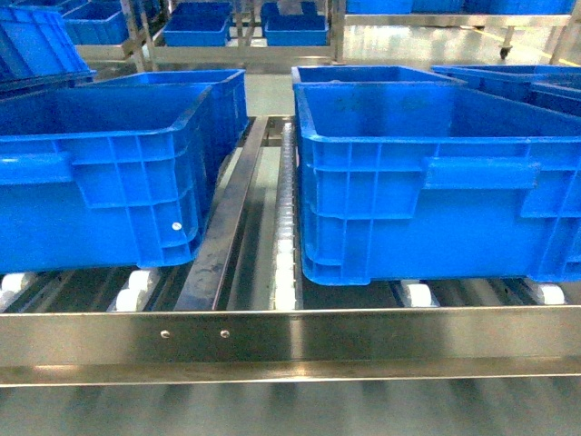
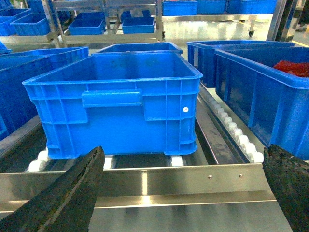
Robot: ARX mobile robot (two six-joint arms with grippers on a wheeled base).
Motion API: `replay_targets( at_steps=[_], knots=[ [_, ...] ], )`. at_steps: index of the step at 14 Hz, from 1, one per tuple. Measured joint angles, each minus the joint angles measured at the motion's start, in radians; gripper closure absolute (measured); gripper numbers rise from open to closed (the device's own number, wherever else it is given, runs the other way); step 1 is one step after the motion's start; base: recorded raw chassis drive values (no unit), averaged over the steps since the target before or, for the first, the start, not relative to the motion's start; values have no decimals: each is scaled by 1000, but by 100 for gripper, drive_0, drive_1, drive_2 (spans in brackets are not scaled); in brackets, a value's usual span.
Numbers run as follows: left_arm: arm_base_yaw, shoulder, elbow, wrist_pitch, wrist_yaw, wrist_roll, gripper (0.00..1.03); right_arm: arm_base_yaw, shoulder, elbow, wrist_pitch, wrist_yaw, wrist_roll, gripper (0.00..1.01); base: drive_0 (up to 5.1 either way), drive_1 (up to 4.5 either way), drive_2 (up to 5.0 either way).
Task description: Sort blue parts and orange caps into right shelf containers
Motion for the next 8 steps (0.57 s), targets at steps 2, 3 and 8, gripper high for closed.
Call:
replay_targets(
  at_steps=[2, 3, 8],
  knots=[
    [0, 0, 0, 0, 0, 0, 5, 0, 0, 0, 0, 0, 0, 3, 0, 0, 0],
    [0, 0, 0, 0, 0, 0, 5, 0, 0, 0, 0, 0, 0, 3, 0, 0, 0],
    [0, 0, 0, 0, 0, 0, 5, 0, 0, 0, 0, 0, 0, 3, 0, 0, 0]
  ],
)
